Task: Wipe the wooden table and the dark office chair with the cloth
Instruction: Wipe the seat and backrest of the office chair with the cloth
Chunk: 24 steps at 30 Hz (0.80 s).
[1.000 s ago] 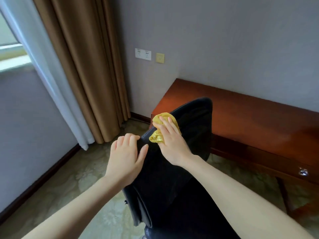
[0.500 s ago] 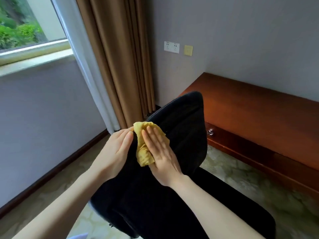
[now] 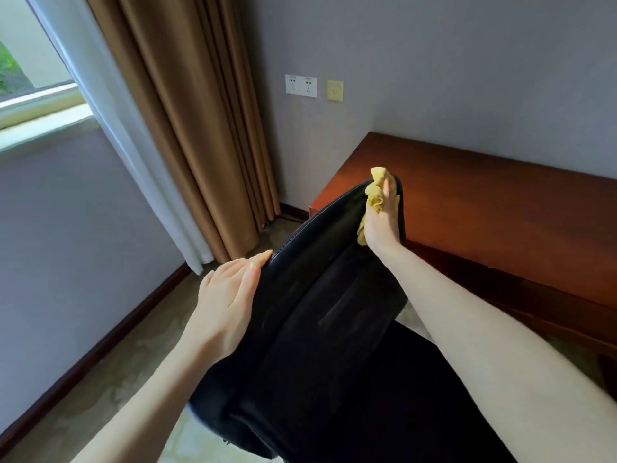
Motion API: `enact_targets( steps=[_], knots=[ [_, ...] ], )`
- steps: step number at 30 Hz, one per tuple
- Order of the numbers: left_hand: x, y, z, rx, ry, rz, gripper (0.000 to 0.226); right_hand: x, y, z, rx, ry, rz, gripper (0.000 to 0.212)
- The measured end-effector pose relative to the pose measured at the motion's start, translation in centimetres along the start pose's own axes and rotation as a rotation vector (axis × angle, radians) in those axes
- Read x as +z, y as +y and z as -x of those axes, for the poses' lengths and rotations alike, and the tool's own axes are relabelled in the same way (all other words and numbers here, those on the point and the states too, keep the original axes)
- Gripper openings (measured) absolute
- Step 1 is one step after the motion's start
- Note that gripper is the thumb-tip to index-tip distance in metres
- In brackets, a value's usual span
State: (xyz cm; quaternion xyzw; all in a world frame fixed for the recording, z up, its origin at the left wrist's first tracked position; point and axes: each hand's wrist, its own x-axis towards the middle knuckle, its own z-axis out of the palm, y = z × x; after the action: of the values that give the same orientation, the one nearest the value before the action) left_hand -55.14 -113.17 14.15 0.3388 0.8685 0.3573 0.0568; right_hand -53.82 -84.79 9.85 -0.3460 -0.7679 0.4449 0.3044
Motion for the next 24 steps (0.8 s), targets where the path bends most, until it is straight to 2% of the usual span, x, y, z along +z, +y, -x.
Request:
enact_targets(
  steps=[4, 7, 12, 16, 21, 24],
  knots=[
    [-0.1, 0.0, -1.7, 0.068, -0.025, -0.031, 0.059, -1.1, -0.7, -3.2, 0.487, 0.152, -0.431, 0.055],
    [0.5, -0.4, -3.3, 0.102, -0.032, -0.024, 0.063, -0.6, -0.5, -2.7, 0.522, 0.166, -0.406, 0.052],
    [1.1, -0.8, -5.5, 0.043, -0.036, 0.022, 0.067, 1.8, -0.2, 2.0, 0.283, 0.201, -0.279, 0.056],
    [1.5, -0.6, -6.1, 0.080, -0.014, -0.094, 0.053, 4.6, -0.9, 8.2, 0.054, 0.179, -0.156, 0.053],
    [1.7, -0.1, -6.9, 0.120, -0.012, -0.173, 0.067, 6.8, -1.1, 15.0, -0.135, 0.013, -0.020, 0.053],
    [1.6, 0.1, -6.8, 0.169, -0.002, -0.229, 0.060, 7.2, -0.2, 18.2, -0.341, -0.067, 0.024, 0.056]
  ],
)
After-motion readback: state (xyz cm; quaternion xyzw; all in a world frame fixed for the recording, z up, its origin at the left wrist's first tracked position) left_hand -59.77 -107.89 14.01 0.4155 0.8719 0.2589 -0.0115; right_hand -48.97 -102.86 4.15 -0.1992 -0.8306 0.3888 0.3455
